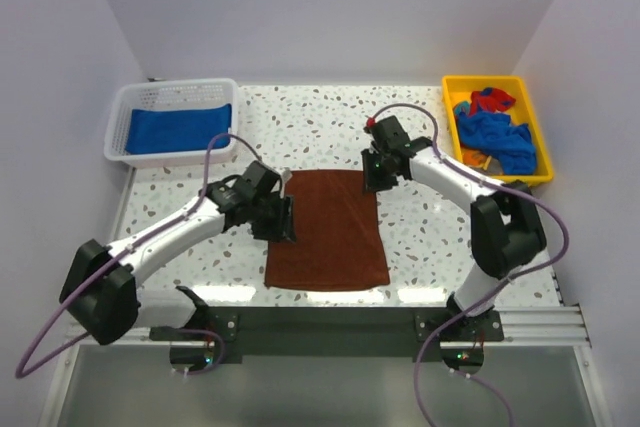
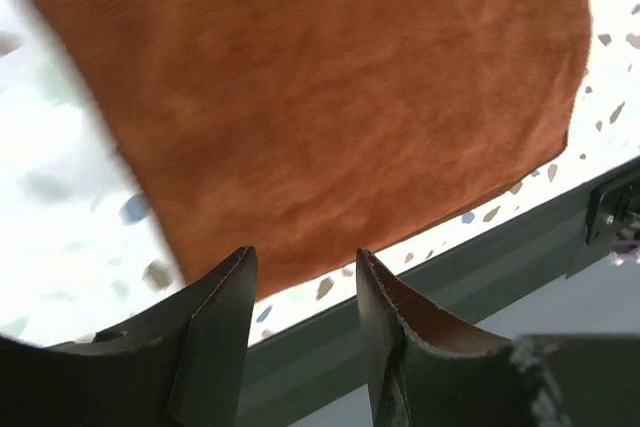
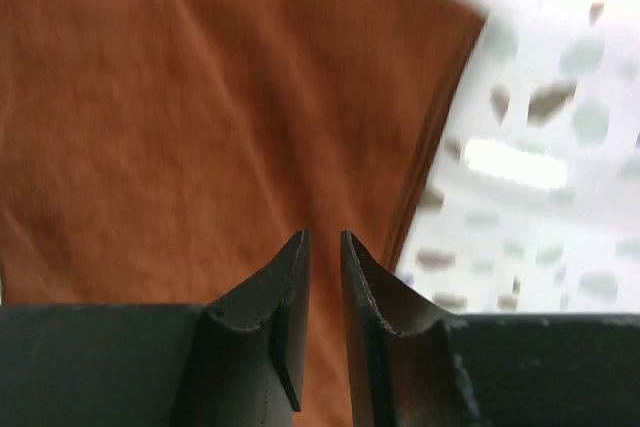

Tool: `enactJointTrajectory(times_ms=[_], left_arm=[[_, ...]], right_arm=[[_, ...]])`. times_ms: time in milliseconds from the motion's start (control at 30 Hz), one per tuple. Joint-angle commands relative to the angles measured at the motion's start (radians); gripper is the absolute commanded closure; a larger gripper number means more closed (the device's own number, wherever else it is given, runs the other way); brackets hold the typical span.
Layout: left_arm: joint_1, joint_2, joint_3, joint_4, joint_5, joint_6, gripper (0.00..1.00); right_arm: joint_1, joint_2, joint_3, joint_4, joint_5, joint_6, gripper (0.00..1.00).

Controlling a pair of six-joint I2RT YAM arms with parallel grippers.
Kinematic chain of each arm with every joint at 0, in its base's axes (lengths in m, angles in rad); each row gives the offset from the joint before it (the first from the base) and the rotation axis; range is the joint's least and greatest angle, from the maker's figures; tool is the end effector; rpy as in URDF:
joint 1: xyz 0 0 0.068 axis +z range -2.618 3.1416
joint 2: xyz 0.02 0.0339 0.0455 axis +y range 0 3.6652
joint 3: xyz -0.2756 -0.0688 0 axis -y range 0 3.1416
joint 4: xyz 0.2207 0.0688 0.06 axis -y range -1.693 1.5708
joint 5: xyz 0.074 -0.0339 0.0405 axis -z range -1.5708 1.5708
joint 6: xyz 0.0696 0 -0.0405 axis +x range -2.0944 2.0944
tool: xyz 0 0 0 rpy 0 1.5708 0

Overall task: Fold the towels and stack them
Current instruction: Fold the towel

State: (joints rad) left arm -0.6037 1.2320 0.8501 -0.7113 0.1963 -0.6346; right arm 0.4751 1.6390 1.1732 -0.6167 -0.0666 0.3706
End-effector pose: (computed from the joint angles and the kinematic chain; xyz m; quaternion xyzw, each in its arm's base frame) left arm 0.1742 -0.1366 0.2205 0.0082 0.9672 -0.2141 0.1364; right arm 0.2915 0.1552 0.2163 -0.0587 0.9681 0.1286 0.2071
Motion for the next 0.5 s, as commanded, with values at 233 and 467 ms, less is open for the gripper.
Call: enactJointTrajectory(times_ms=[233, 467], left_arm=[[-0.246, 0.362, 0.175, 0.289, 0.028, 0.092, 0.65], [-0.367, 0.439, 0.067, 0.322, 0.101, 0.084, 0.71]], right_arm=[[-0.110, 0.293, 0.226, 0.229, -0.067, -0.075, 0.79], [-0.142, 0.372, 0.250, 0.242, -0.053, -0.084, 0.79]])
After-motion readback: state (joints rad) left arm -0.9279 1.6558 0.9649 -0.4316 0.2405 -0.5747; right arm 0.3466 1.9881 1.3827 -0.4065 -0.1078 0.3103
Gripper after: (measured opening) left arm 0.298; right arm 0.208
